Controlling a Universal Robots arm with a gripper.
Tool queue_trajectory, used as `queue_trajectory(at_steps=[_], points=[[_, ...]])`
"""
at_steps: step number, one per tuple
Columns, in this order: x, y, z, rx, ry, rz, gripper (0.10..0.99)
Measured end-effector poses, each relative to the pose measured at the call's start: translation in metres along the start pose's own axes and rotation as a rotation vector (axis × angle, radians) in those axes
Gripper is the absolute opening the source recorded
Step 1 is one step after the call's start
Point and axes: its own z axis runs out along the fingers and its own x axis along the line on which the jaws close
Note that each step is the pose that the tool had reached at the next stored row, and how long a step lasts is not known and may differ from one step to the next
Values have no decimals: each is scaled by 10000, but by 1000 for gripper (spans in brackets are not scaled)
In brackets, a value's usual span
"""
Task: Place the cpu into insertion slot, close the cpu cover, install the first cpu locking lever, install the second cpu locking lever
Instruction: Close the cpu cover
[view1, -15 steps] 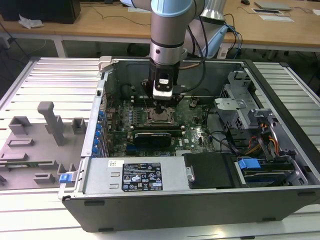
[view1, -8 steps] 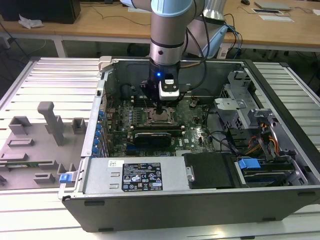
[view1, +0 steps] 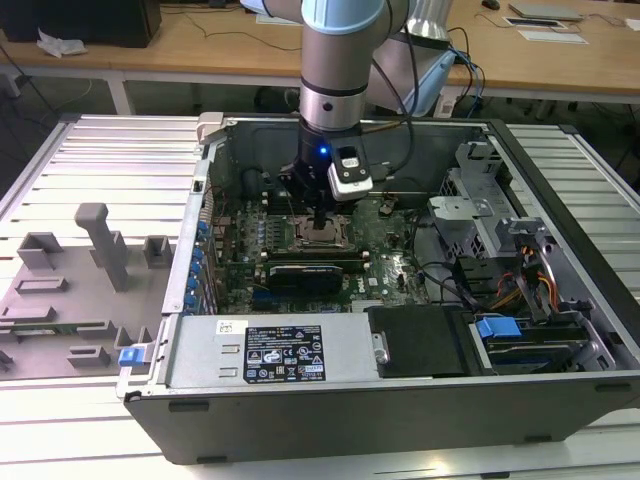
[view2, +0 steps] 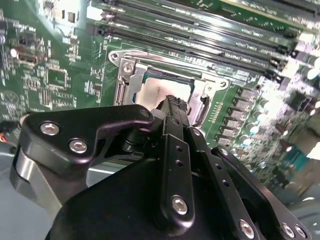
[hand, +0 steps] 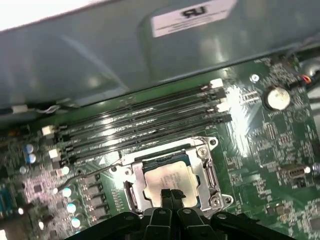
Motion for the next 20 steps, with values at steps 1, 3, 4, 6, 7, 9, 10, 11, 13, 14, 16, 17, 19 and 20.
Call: queue_trajectory(at_steps=[1,3,4,6,7,9,10,11,13,14,16,17,19,20], points=[[0,0,0,1,-1,-197,106],[0,0,0,5,-8,-894,106],[1,0,1,3,-24,-1220,106],[0,0,1,-7,-101,-1644,106],[0,0,0,-24,-220,-1839,106],[0,0,2,-44,-336,-2008,106],[3,0,5,-50,-387,-2114,106],[14,-4,11,-50,-394,-2170,106],[40,-14,22,-51,-394,-2174,106],[63,-21,35,-52,-394,-2173,106],[82,-26,45,-52,-394,-2174,106],[107,-32,54,-51,-394,-2174,106],[156,-44,69,-53,-395,-2173,106],[174,-48,73,-53,-395,-2173,106]])
